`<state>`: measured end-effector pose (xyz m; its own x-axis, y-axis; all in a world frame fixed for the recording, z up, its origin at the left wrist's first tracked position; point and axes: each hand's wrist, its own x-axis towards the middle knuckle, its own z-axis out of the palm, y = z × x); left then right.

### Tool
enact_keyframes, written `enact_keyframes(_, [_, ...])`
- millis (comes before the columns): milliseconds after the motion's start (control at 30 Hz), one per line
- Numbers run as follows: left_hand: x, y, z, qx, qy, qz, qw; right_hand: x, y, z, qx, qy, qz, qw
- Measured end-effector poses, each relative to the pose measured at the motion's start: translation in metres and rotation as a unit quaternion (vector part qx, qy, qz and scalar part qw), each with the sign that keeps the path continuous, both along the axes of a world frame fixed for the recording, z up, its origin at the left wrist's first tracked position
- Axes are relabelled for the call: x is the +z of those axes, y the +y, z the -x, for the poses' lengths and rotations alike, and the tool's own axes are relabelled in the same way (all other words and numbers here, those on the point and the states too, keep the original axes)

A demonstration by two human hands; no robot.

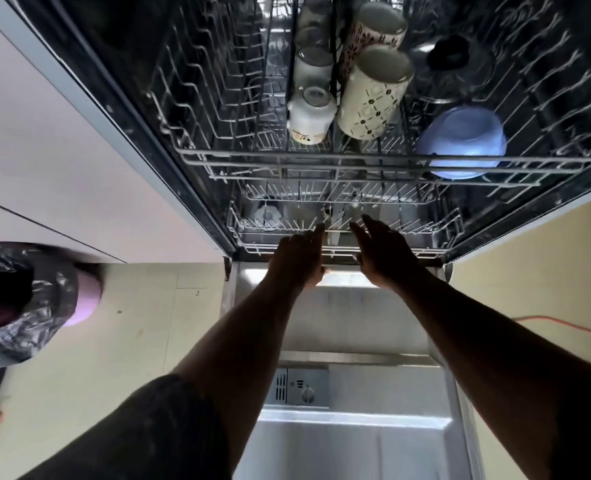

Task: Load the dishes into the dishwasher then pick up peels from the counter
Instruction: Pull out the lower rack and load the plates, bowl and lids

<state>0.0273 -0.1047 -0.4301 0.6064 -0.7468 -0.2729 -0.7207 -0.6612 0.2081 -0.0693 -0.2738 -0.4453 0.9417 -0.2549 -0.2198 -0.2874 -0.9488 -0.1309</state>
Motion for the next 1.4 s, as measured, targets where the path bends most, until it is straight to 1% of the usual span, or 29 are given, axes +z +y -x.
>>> enact_keyframes(33, [-0.003,0.001,0.003,0.009,0.007,-0.005,1.000,-0.003,0.001,0.002,-0.009,0.006,-0.002,1.000])
enact_keyframes(167, [-0.005,0.005,0.002,0.032,-0.018,-0.005,0.999,-0.004,0.002,0.005,-0.010,-0.013,0.009,1.000])
enact_keyframes(267, [0.001,-0.001,-0.002,0.032,0.025,0.015,0.999,-0.001,0.003,0.003,-0.015,-0.004,-0.017,1.000])
enact_keyframes(367, [0.010,-0.004,0.000,0.068,0.075,0.025,0.995,-0.003,0.007,0.007,-0.022,-0.005,-0.038,0.999])
enact_keyframes(467, [0.013,0.000,0.009,0.088,0.091,0.026,0.992,-0.004,0.015,0.017,-0.035,0.002,-0.044,0.998])
enact_keyframes(633, [0.012,0.014,0.035,0.077,0.077,-0.018,0.994,-0.005,0.033,0.043,-0.044,0.016,-0.061,0.997])
enact_keyframes(767, [0.017,0.026,0.055,0.064,0.069,-0.011,0.996,-0.005,0.049,0.062,-0.060,0.033,-0.073,0.995])
enact_keyframes(900, [0.022,0.038,0.076,0.064,0.078,-0.050,0.994,0.000,0.071,0.088,-0.079,0.063,-0.080,0.992])
enact_keyframes(1100, [0.021,0.063,0.118,0.072,0.074,-0.039,0.994,0.016,0.104,0.129,-0.083,0.080,-0.067,0.991])
enact_keyframes(1200, [0.021,0.078,0.140,0.052,0.064,-0.033,0.996,0.023,0.119,0.151,-0.080,0.092,-0.068,0.990])
enact_keyframes(1333, [0.025,0.097,0.169,0.031,0.056,-0.046,0.997,0.027,0.138,0.184,-0.074,0.073,-0.071,0.992])
enact_keyframes(1400, [0.028,0.106,0.185,0.035,0.068,-0.037,0.996,0.027,0.148,0.199,-0.068,0.076,-0.071,0.992])
